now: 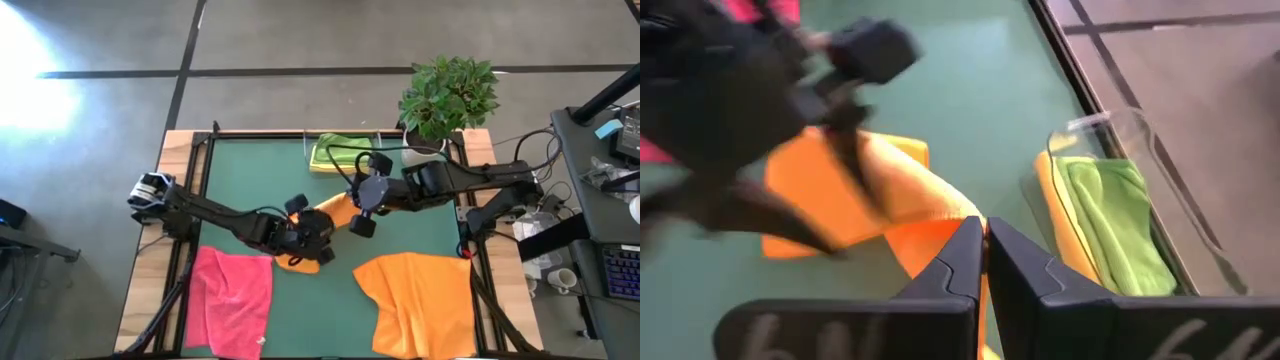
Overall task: Fold microfiber towels
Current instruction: Fold the orange towel
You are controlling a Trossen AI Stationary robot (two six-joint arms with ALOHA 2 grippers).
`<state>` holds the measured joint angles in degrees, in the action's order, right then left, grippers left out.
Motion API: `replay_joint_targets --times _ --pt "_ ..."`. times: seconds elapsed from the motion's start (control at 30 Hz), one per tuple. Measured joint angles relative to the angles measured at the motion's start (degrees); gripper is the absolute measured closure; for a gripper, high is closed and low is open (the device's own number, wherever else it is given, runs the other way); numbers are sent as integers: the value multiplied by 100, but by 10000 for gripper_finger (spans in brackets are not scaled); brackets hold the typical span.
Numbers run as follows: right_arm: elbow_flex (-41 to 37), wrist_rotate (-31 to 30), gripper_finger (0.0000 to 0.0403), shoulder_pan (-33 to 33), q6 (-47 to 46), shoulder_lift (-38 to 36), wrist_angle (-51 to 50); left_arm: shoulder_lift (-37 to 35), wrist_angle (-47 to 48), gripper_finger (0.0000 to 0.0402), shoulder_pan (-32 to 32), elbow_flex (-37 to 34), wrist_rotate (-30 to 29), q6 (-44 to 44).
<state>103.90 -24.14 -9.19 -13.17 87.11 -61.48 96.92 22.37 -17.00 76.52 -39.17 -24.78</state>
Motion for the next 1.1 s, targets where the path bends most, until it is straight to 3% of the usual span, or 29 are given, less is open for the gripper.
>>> replay_joint_targets --times 0.13,0.3,0.47,0.7,1.1 --pt "-98 4 395 43 26 0 -40 58 106 253 -195 -90 1008 -57" --pt "-164 5 395 120 24 0 -32 496 68 253 -362 -163 1118 -60" --pt "-154 7 395 226 20 0 -23 949 66 253 -501 -164 1944 -287" --pt "-153 57 395 286 104 0 -59 1209 109 253 -857 -167 1982 -918" --pt "-153 72 395 286 64 0 -86 1647 464 253 -830 -187 1803 -945"
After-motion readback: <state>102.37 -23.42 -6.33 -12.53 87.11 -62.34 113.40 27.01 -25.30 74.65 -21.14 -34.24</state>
